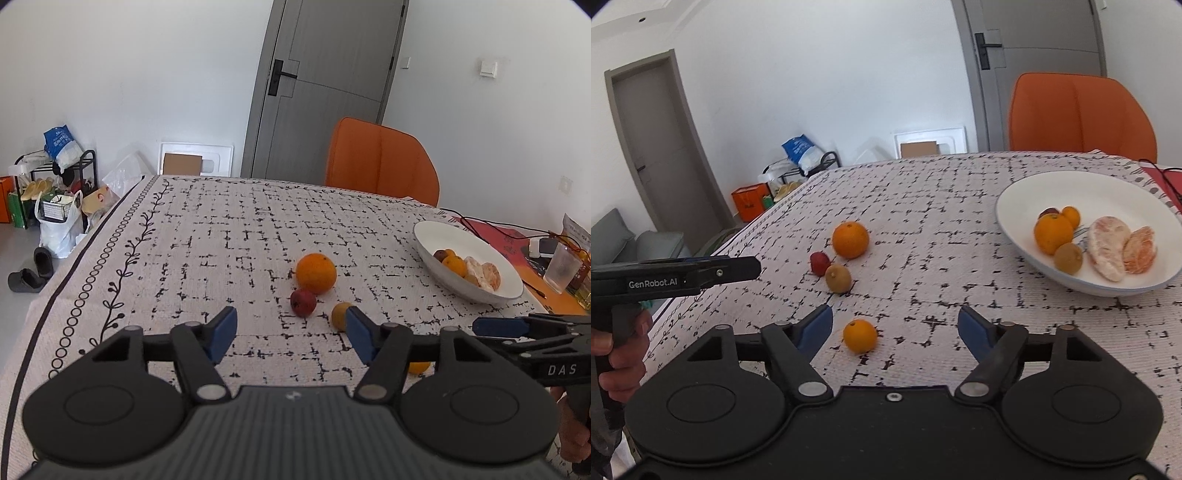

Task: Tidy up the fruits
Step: 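Move both tools back from the bowl toward the remaining fruits, then grasp a small orange with the right tool while the left tool grasps a brown kiwi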

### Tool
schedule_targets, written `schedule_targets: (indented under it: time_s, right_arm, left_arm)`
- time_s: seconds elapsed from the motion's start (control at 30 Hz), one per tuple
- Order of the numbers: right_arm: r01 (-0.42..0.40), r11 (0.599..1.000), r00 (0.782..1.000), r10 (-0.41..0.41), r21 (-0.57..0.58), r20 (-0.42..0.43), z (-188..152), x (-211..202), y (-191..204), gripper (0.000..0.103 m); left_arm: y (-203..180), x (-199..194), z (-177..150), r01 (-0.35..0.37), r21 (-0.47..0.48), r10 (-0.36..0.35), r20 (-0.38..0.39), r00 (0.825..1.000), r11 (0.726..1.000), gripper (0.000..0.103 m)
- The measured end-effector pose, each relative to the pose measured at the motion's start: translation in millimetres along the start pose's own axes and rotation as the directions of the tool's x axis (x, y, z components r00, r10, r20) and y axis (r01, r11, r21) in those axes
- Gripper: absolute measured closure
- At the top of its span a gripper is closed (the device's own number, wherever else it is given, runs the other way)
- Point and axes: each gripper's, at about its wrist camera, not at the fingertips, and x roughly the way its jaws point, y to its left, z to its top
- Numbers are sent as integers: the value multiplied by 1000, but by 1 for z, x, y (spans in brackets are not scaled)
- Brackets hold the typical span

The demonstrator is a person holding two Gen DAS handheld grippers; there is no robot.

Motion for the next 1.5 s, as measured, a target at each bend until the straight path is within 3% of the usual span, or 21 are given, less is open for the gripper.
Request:
schedule_targets:
  time_s: [0.23, 0.33, 0.47, 0.5, 1.33, 1.5]
  right_arm:
    - [-17, 1000, 999, 17, -18, -31, -2, 15, 9, 35]
    - [-29, 999, 998, 27, -25, -57, -4, 23, 12, 47]
    - [-39, 998, 996, 34, -52, -82, -7, 31, 16, 79]
    - [-36, 998, 996, 31, -59, -81, -6, 31, 16, 81]
    - [24, 1000, 1000, -24, 11, -11, 4, 8, -30, 81]
    - [34, 999, 999, -34, 23, 20, 10, -1, -40, 81]
  left_arm:
    - [8, 4, -4, -1, -12, 1, -16, 1000, 1000, 44]
    - [11, 6, -6, 4, -13, -5, -28, 1000, 1000, 45]
    - [13, 11, -7, 12, -16, -13, -42, 999, 1000, 50]
    - [12, 12, -7, 14, -15, -15, -45, 999, 1000, 50]
    - [-35, 58, 5, 95, 73, -87, -105, 991, 993, 56]
    - [-41, 78, 5, 93, 83, -79, -156, 985, 992, 68]
